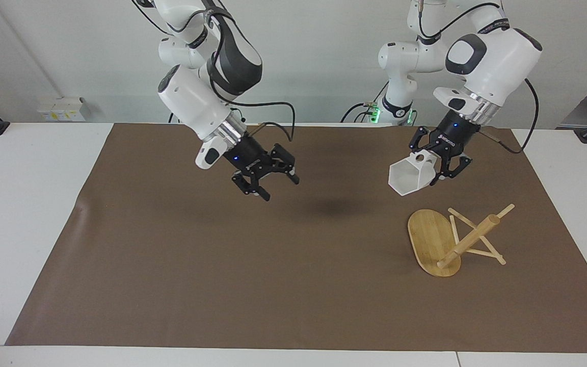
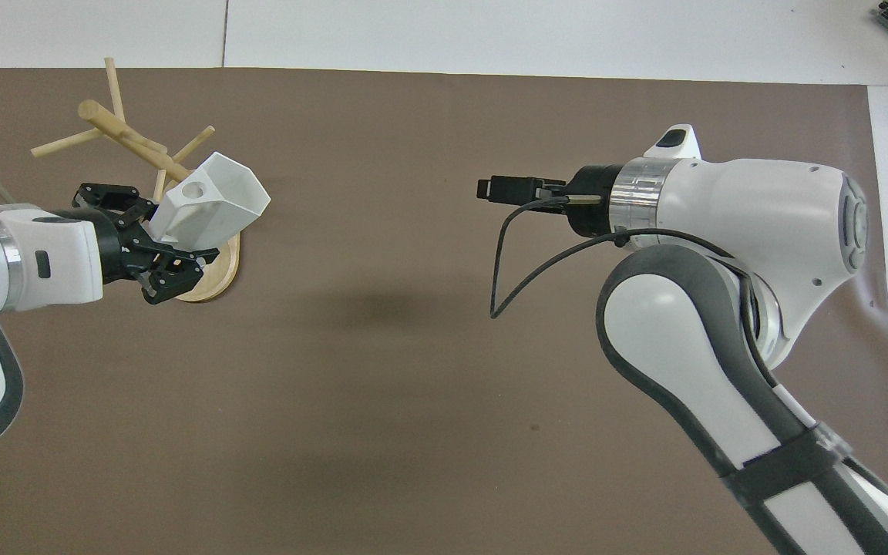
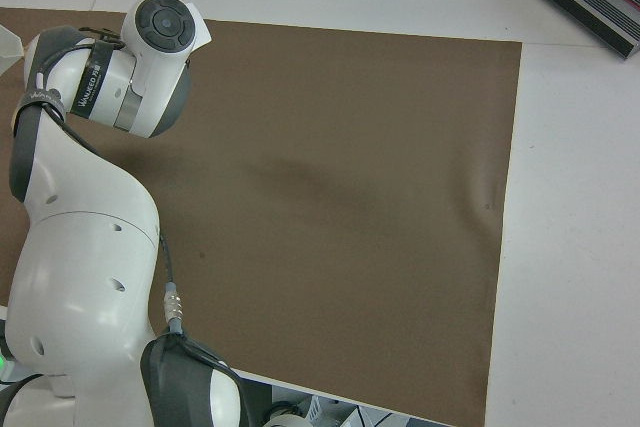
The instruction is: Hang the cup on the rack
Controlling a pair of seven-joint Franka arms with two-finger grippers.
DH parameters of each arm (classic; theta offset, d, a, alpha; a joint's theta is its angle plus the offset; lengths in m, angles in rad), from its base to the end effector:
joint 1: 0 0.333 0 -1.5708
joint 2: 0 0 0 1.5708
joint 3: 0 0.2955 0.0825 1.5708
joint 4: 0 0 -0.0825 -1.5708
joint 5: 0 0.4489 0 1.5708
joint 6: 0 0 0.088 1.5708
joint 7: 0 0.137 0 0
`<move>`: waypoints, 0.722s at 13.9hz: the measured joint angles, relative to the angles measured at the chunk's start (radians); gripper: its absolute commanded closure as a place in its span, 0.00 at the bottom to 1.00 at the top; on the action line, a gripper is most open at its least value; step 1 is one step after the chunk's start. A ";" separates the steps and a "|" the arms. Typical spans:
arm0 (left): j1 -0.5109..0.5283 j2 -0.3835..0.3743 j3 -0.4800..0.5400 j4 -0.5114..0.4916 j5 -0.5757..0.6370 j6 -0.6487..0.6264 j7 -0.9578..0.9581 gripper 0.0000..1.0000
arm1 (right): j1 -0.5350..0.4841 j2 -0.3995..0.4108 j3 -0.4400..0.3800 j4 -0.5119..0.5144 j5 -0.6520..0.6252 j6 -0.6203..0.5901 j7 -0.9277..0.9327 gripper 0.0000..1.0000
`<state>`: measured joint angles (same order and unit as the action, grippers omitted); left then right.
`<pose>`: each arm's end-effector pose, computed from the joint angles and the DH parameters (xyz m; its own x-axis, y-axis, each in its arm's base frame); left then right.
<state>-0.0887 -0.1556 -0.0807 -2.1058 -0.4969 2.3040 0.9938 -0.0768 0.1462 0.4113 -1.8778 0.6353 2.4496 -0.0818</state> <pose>0.6029 -0.1248 0.4543 0.5391 -0.6690 0.5117 -0.7806 -0.6250 0.0052 0.6616 0.2343 0.4150 0.9455 -0.1071 0.3076 0.0886 -0.8242 -0.5593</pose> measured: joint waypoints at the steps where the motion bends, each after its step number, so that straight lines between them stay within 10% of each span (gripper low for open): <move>1: -0.001 0.018 -0.001 -0.003 0.000 0.035 -0.021 1.00 | -0.003 -0.008 -0.035 -0.018 -0.069 -0.012 -0.026 0.00; 10: -0.018 0.158 0.010 0.038 0.000 0.161 -0.295 1.00 | -0.025 -0.078 -0.395 -0.041 -0.424 -0.411 -0.240 0.00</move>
<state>-0.1064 0.0025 -0.0711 -2.0676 -0.4969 2.4649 0.6993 -0.1022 0.0679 0.0164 -1.9189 0.2108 2.0382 -0.3215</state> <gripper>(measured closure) 0.304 0.000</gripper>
